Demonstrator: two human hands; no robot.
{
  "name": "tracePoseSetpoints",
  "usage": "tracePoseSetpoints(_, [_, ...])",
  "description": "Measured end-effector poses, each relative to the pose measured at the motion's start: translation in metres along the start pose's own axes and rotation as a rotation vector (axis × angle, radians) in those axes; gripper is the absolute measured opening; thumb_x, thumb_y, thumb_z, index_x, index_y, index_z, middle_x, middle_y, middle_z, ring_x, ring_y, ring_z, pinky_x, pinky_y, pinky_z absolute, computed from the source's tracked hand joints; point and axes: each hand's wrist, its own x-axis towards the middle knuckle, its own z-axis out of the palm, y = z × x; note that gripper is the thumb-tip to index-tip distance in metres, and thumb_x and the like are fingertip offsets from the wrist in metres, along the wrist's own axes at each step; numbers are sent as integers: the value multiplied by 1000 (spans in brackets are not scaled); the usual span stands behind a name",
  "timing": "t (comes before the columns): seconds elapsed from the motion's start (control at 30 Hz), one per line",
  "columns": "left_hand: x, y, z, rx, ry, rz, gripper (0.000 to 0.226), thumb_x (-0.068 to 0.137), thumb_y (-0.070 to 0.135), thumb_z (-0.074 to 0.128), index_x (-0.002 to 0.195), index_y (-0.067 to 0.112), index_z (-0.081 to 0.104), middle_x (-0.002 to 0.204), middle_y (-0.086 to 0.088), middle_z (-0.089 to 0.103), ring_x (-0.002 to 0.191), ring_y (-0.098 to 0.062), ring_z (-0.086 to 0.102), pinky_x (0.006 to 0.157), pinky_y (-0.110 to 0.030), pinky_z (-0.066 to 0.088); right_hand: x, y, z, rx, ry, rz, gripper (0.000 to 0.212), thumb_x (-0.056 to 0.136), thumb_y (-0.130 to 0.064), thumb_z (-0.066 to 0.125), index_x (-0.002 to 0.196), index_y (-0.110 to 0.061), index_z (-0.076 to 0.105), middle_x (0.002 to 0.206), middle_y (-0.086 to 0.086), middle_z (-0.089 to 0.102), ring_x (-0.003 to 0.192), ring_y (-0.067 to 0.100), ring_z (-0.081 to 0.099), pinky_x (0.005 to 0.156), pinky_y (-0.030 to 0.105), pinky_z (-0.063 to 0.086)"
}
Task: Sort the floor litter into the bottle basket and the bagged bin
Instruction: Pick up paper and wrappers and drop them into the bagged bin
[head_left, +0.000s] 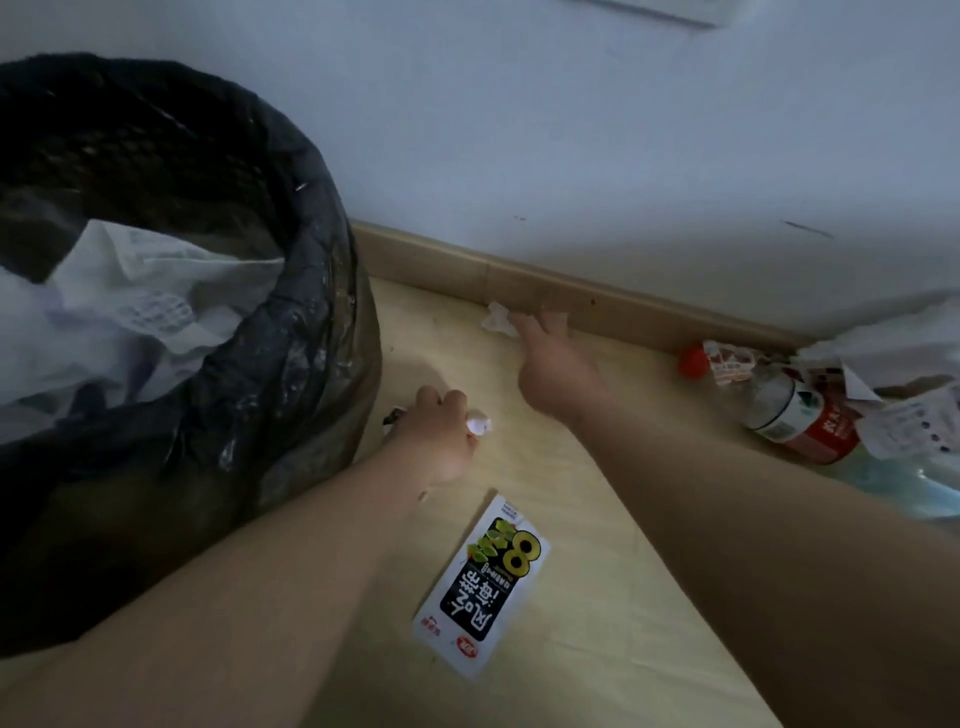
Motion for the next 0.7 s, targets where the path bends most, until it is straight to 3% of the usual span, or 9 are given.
tracePoseSetpoints(0.1, [2, 0, -1, 14, -19, -2, 43, 98, 32, 39, 133, 7, 33, 135, -14, 29, 120, -32, 45, 96, -36, 38, 4, 9, 11, -163, -30, 43, 58, 90, -6, 35, 146, -22, 26, 152, 5, 25, 133, 34, 28, 102, 44, 34])
tracePoseSetpoints(0.23, [3, -2, 0, 24, -18, -3, 41, 99, 32, 38, 131, 7, 34, 135, -15, 30, 118, -35, 47, 97, -39, 37, -16, 17, 22, -320, 107, 7, 47, 91, -6, 38, 137, -13, 38, 139, 8, 40, 122, 32, 39, 92, 39, 38])
tracePoseSetpoints(0.5, [-10, 0, 7, -42, 34, -27, 37, 97, 29, 41, 125, 5, 39, 134, -17, 35, 121, -34, 43, 96, -35, 36, -102, 25, 61, -57, 45, 136, 21, 96, -13, 40, 109, -11, 56, 108, 7, 60, 102, 26, 53, 83, 29, 37])
tracePoseSetpoints(0.6, [-27, -4, 18, -78, 53, -39, 34, 96, 33, 43, 119, 8, 45, 129, -14, 39, 114, -31, 47, 90, -35, 39, -126, 26, 63, -12, -55, 158, 9, 97, -17, 41, 92, -17, 49, 99, 5, 57, 96, 26, 53, 76, 28, 34])
tracePoseSetpoints(0.7, [-46, -14, 28, -110, 109, -18, 25, 95, 38, 45, 100, 13, 46, 116, -9, 46, 95, -25, 50, 74, -30, 38, -135, 33, 56, 108, -133, 220, 22, 93, -13, 41, 73, -19, 40, 92, 3, 55, 83, 21, 49, 62, 24, 35])
